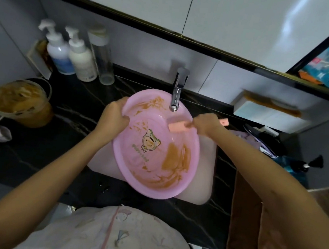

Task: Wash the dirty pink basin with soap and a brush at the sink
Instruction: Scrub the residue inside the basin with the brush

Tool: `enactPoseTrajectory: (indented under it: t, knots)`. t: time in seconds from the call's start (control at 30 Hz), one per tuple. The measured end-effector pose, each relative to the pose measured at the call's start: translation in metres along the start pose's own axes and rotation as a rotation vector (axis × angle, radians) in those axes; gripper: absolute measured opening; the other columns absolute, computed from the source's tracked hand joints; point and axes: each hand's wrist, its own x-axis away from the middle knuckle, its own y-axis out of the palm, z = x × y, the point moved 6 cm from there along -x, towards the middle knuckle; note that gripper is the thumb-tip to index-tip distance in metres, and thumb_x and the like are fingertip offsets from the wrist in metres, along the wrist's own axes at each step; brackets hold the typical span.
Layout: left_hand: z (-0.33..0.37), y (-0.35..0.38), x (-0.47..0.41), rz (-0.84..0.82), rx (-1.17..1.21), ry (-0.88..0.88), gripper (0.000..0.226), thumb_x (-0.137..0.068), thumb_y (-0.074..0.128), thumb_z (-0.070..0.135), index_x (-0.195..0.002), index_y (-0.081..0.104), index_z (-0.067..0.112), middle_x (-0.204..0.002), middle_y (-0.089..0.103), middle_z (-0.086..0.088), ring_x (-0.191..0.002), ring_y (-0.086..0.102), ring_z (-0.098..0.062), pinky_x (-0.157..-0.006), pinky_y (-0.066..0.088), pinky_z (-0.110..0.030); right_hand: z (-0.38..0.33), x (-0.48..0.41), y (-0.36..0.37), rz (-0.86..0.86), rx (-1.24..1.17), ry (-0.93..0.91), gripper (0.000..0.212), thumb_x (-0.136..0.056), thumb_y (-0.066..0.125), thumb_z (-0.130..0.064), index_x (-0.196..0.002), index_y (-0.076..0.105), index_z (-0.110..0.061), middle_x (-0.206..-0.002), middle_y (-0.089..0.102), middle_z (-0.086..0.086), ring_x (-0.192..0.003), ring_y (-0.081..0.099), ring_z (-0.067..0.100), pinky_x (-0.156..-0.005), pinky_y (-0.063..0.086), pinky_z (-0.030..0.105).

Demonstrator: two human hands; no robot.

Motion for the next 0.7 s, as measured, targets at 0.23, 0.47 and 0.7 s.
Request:
enactPoseTrajectory:
  t: [0.23, 0.47, 0.7]
  knots:
    - [-0.003, -0.001, -0.001, -0.014, -0.009, -0.023, 0.056, -0.071, 0.051, -0.013, -0.122, 0.059, 0.009, -0.104, 0.066, -0.013, -0.093, 0.062, -0.026, -0.075, 0.047, -0.028, -0.006, -0.009, -0.023, 0.232, 0.053, -0.019, 0.046, -0.094, 0.045, -0.015, -0.135, 0.043, -0.037, -0.096, 0.059, 0.002, -0.083, 0.063, 0.023, -0.058, 0.040, 0.029]
    - [0.010, -0.003, 0.002, -0.007, -0.011, -0.008, 0.055, -0.074, 0.051, -0.014, -0.123, 0.058, 0.010, -0.104, 0.065, -0.009, -0.090, 0.058, -0.018, -0.071, 0.042, -0.021, -0.006, -0.013, -0.009, -0.020, -0.003, -0.006, 0.032, -0.094, 0.050, -0.022, -0.126, 0.053, -0.025, -0.086, 0.055, 0.000, -0.074, 0.057, 0.020, -0.060, 0.039, 0.028]
    - [0.006, -0.005, 0.003, -0.019, -0.005, -0.014, 0.056, -0.074, 0.052, -0.014, -0.124, 0.058, 0.010, -0.105, 0.065, -0.011, -0.090, 0.058, -0.018, -0.073, 0.043, -0.024, -0.010, -0.010, 0.006, -0.270, -0.198, 0.091, 0.032, -0.090, 0.055, -0.034, -0.111, 0.059, -0.010, -0.090, 0.062, 0.001, -0.081, 0.060, 0.020, -0.072, 0.046, 0.028]
